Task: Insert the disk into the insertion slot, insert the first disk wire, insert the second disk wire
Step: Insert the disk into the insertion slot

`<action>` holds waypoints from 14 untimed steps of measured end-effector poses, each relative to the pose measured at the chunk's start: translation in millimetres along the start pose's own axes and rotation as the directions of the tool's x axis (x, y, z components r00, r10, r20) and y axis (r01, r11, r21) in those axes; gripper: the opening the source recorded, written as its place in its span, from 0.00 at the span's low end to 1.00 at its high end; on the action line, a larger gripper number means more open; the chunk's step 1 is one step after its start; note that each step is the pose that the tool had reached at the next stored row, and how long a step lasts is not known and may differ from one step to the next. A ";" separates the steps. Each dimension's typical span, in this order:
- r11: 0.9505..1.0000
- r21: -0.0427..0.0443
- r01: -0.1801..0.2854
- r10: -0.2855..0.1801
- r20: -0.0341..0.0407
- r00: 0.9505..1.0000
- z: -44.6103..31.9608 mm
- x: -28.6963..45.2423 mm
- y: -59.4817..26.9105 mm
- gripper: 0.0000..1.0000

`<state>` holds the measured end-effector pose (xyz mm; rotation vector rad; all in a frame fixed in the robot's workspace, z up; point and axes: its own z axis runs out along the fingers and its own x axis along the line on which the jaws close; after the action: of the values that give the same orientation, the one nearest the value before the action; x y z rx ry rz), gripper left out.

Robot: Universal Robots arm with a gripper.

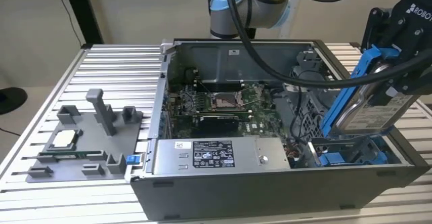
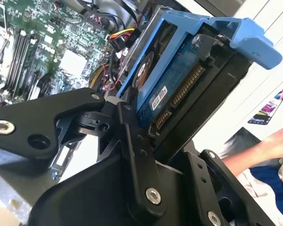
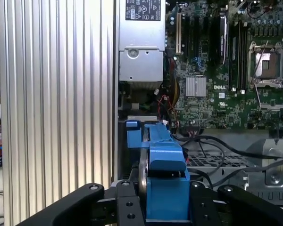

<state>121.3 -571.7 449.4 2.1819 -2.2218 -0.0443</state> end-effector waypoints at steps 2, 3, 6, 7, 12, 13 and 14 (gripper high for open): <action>1.000 0.000 0.000 0.000 0.000 1.000 2.3 0.0 -0.4 0.00; 1.000 0.000 0.000 0.000 0.000 1.000 3.5 0.0 -0.7 0.00; 1.000 0.000 0.000 0.000 0.000 1.000 7.6 0.2 -1.3 0.00; 1.000 0.000 0.000 0.000 0.000 1.000 8.9 0.2 -1.5 0.00; 1.000 0.000 0.000 0.000 0.001 1.000 17.1 0.7 -2.0 0.00; 1.000 0.000 0.000 0.000 0.001 1.000 19.0 0.9 -2.1 0.00; 1.000 0.000 0.000 0.000 0.001 1.000 20.8 1.2 -2.2 0.00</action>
<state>122.6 -572.9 428.6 2.1826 -2.2224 -0.0457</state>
